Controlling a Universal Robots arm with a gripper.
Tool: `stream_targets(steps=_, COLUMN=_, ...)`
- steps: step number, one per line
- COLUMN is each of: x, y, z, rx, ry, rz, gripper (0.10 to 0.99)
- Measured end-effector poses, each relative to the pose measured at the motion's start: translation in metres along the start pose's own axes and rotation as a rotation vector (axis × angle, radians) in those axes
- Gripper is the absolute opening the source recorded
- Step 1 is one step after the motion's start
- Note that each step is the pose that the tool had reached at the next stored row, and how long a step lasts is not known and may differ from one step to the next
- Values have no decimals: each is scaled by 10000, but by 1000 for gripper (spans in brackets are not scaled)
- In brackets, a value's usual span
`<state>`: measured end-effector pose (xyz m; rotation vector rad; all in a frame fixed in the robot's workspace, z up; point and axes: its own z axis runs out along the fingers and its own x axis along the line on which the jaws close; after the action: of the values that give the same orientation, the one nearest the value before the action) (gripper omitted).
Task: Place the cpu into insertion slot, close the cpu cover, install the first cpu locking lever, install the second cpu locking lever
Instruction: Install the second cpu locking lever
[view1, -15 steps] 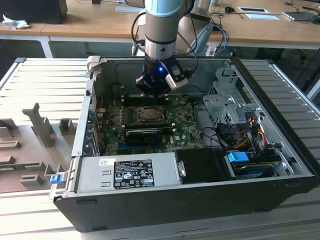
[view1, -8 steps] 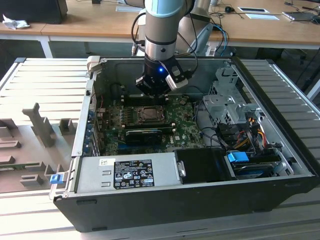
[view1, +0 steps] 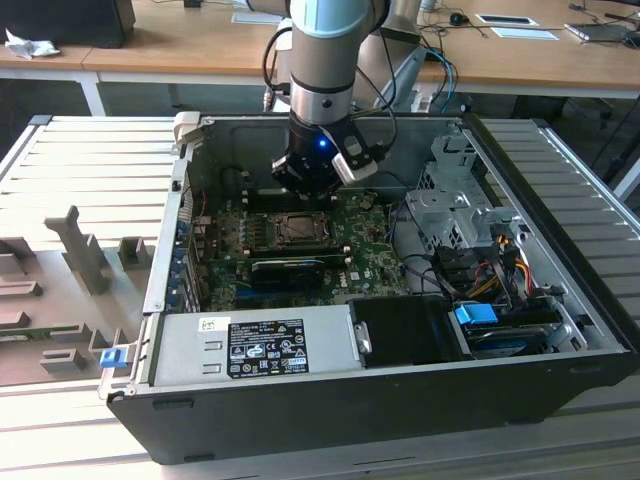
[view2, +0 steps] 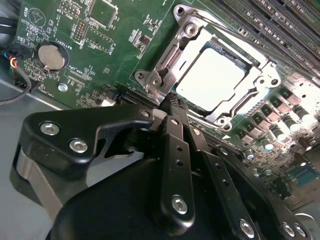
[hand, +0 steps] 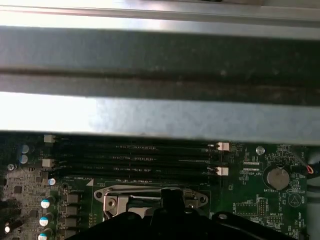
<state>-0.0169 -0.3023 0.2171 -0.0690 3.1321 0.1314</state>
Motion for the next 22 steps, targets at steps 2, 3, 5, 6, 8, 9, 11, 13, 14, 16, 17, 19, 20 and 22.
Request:
stream_targets(steps=2, x=1, y=-17, z=-1, rx=0, ry=0, rz=0, gripper=106)
stream_targets(steps=3, x=1, y=-20, z=-2, rx=0, ry=0, rz=1, gripper=106)
stream_targets(steps=5, x=1, y=-21, z=-33, rx=1, ry=1, rz=0, gripper=106)
stream_targets(steps=6, x=1, y=-18, z=-77, rx=0, ry=0, rz=0, gripper=106)
stream_targets(steps=8, x=1, y=-31, z=-103, rx=1, ry=1, rz=0, gripper=106)
stream_targets(steps=9, x=2, y=-45, z=-104, rx=1, ry=1, rz=0, gripper=106)
stream_targets(steps=11, x=4, y=-93, z=-108, rx=1, ry=0, rz=0, gripper=106)
stream_targets(steps=13, x=4, y=-102, z=-123, rx=3, ry=2, rz=1, gripper=106)
stream_targets(steps=14, x=4, y=-101, z=-164, rx=1, ry=0, rz=2, gripper=106)
stream_targets(steps=16, x=3, y=-103, z=-201, rx=-1, ry=0, rz=-2, gripper=106)
stream_targets(steps=17, x=3, y=-108, z=-202, rx=-1, ry=-1, rz=-2, gripper=106)
stream_targets(steps=19, x=5, y=-129, z=-203, rx=1, ry=0, rz=0, gripper=106)
stream_targets(steps=20, x=6, y=-151, z=-205, rx=1, ry=0, rz=1, gripper=106)
stream_targets(steps=22, x=8, y=-197, z=-209, rx=1, ry=1, rz=0, gripper=106)
